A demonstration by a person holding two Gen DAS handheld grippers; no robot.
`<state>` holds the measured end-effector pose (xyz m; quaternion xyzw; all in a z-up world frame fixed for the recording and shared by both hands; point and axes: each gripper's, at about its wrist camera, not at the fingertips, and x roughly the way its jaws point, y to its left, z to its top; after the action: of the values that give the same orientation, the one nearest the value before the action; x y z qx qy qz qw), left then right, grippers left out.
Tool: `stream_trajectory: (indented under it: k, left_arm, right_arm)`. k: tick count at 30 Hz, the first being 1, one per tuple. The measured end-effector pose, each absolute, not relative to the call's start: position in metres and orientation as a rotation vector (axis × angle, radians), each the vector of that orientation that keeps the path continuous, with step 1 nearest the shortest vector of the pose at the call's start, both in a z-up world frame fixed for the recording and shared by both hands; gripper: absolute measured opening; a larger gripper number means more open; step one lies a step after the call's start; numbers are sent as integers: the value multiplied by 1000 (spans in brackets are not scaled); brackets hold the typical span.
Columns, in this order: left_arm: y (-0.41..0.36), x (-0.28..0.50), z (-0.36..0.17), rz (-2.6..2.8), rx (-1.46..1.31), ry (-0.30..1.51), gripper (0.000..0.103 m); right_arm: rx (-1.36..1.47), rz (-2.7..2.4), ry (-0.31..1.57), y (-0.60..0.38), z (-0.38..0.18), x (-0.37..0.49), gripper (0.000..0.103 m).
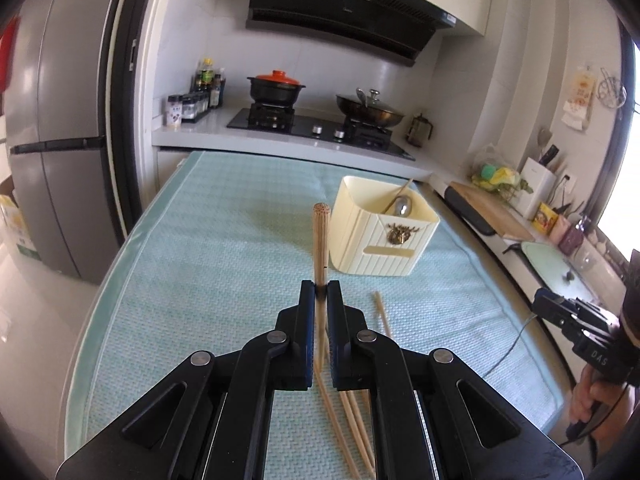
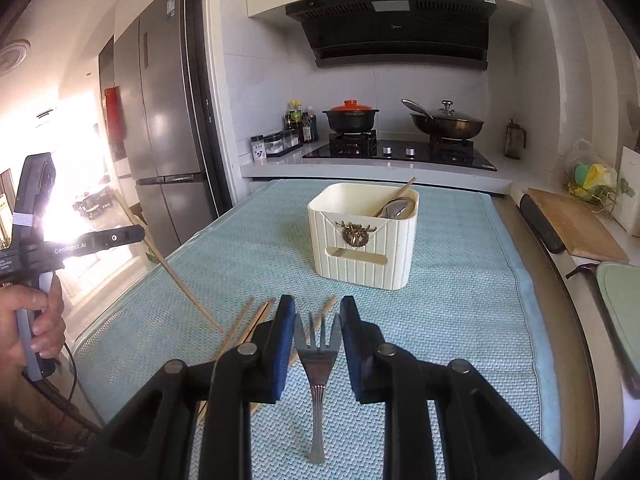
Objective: Organize utensils
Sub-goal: 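Lower the fork with the right tool into the holder while the left tool inserts its chopstick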
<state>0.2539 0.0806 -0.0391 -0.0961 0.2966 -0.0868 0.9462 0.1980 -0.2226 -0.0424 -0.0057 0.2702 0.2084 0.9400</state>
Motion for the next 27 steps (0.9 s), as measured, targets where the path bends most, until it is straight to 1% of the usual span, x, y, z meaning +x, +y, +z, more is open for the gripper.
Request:
stream_trajectory:
  k: [14,27]
  left_arm:
    - [70,256,-20,-245,-200,564,4]
    - [60,282,2,-310,-215,535,4]
  right_arm:
    - [-9,446,499,-221,-16,204,24]
    - [-32,456,458,-215,12,225,24]
